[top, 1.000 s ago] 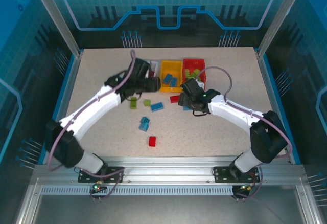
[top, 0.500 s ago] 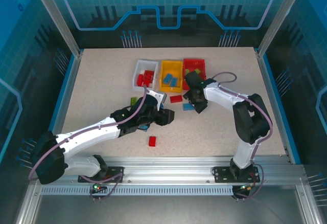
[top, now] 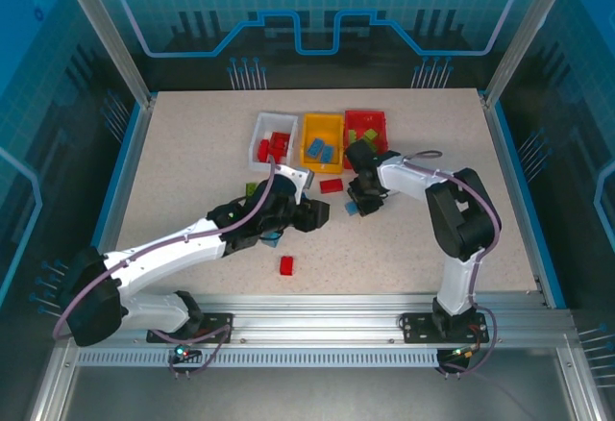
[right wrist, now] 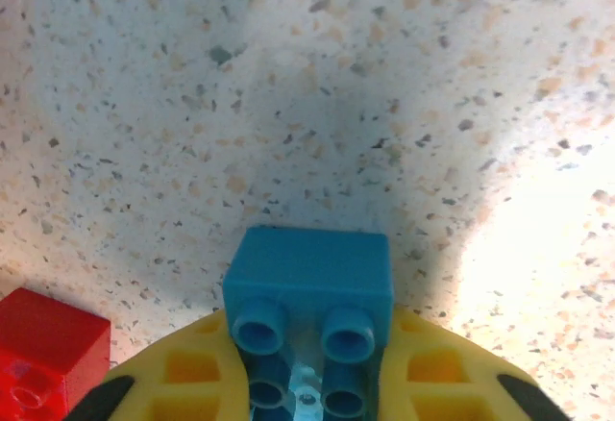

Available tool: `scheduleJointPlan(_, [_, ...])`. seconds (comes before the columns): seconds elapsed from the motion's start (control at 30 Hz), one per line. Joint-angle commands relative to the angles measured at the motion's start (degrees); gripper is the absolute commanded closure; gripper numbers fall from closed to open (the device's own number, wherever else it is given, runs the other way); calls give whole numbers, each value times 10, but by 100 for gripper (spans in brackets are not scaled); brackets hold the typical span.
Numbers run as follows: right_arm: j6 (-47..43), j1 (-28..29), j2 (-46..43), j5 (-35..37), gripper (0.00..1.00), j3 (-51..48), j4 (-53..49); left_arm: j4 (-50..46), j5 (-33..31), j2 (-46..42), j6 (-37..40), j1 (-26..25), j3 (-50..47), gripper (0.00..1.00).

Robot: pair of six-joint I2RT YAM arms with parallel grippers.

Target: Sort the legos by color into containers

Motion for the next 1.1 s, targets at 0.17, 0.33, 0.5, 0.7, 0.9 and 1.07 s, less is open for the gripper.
scheduleJointPlan(0.17, [-197,65,-57,185,82,81,-65,-79,-30,-31,-9,39,62,34])
scheduleJointPlan(0.33, [-349,91,1,194,83,190,-49,-97,38,-23,-60,123,87,33])
scheduleJointPlan(0.5, [-423,81,107,173,82,340,-79,-102,78,8,-84,177,115,33])
scheduleJointPlan(0.7, [-474,46,240,153,81,534,-143,-90,93,26,-87,186,134,33])
scheduleJointPlan(0.9, [-512,22,351,92,65,689,-194,-92,98,28,-86,185,123,33])
scheduleJointPlan(1.07, [-541,35,333,104,41,712,-201,-99,96,15,-87,185,100,33])
